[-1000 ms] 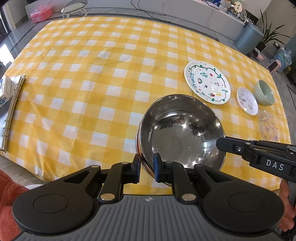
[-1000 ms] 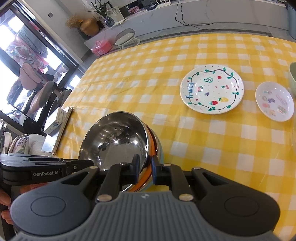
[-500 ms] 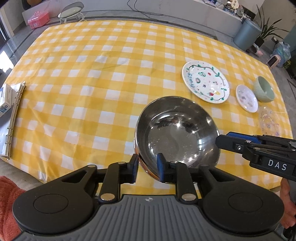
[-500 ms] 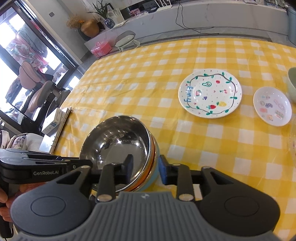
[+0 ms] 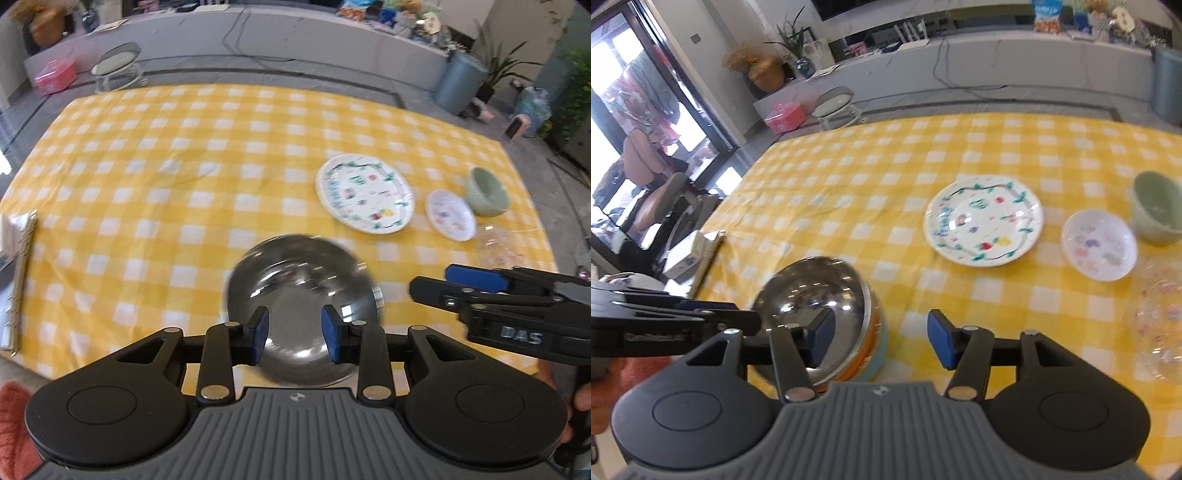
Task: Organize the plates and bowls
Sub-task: 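Open the left gripper and withdraw from the stacked bowls, then move the open left gripper to the rim of the pale green bowl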
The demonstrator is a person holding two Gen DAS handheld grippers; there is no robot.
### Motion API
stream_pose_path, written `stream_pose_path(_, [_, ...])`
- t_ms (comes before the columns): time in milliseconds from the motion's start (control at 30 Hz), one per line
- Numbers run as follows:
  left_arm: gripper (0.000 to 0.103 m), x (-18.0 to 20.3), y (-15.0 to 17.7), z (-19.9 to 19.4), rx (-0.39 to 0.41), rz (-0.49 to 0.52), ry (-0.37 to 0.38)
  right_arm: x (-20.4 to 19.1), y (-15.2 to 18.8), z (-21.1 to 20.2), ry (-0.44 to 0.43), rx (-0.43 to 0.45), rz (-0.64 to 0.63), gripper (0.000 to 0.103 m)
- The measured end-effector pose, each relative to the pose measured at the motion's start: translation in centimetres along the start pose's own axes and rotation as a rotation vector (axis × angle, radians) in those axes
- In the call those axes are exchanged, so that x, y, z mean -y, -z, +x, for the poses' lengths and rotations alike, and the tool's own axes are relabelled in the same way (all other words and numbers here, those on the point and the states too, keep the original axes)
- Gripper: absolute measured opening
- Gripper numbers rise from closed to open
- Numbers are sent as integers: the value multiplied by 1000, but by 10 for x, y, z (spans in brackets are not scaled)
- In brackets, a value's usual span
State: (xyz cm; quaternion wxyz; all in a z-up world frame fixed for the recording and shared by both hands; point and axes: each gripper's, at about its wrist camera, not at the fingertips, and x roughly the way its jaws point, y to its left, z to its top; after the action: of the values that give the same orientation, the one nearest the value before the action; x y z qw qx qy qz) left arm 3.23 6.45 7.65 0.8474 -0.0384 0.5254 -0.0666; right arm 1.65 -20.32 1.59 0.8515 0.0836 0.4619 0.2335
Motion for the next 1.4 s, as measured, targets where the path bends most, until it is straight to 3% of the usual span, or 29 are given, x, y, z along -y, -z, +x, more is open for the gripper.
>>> stream_pose_path(467, [46, 77, -37, 21, 63, 51, 159, 70, -14, -24, 231, 114, 100, 64])
stream_pose_path(600, [52, 103, -47, 37, 74, 66, 184, 97, -17, -27, 319, 136, 139, 66])
stream_pose_path(933, [56, 154, -70, 83, 98, 73, 214, 160, -32, -23, 507, 180, 249, 71])
stream_pose_path(1400, [66, 200, -109, 137, 147, 42, 298, 220, -51, -19, 561, 254, 417, 72])
